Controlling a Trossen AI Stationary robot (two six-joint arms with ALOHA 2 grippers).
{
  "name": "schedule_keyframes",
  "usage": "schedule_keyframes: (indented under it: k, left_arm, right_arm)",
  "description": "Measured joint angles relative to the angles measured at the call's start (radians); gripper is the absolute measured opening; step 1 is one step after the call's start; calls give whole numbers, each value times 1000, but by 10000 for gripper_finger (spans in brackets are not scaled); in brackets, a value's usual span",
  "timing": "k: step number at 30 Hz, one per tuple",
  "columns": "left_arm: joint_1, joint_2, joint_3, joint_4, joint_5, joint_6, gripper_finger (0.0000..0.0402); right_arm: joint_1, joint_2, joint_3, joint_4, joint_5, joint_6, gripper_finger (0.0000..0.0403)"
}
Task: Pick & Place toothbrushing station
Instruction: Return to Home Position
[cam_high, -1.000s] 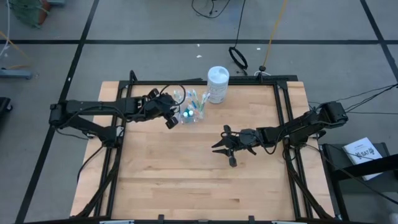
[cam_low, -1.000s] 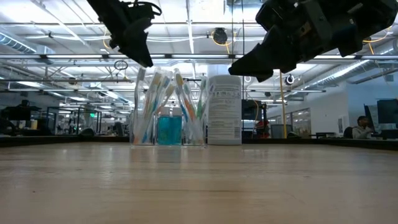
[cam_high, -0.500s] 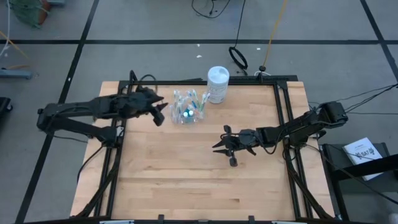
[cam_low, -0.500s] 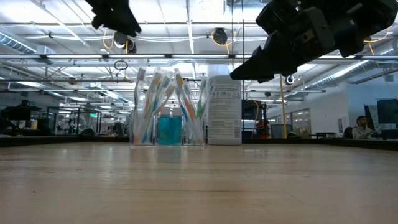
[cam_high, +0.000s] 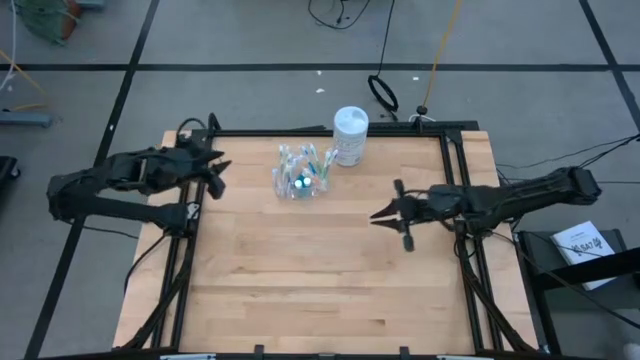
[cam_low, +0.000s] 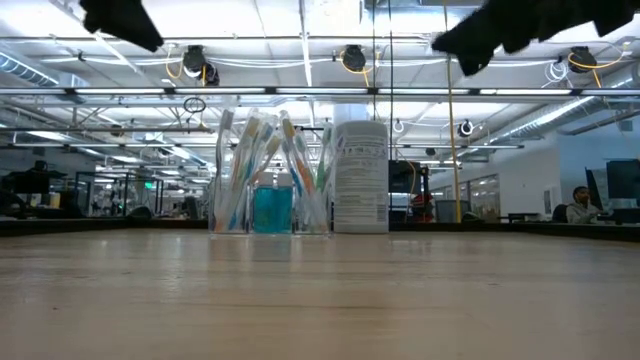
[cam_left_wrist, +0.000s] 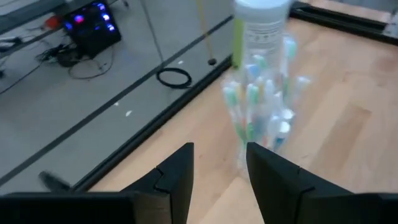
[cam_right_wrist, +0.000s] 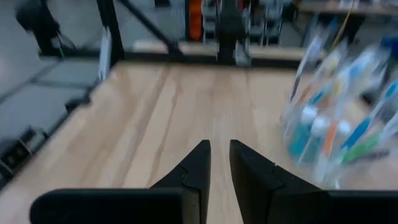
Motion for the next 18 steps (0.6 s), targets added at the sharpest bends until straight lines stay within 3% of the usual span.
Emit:
schedule_keyframes:
  k: [4,10,18]
  left_arm:
    - [-15,-72,-21,-31,-56,-51,154]
    - [-57,-193,-107,12,-59,-51,154]
    - [-110,-372,-398,400,-24,106,154]
  right_arm:
    - [0,-97,0,-2,-2,6,49]
    - [0,-216,0,-138,-4,85,50]
    - [1,-401,-94,-113,-84,110,49]
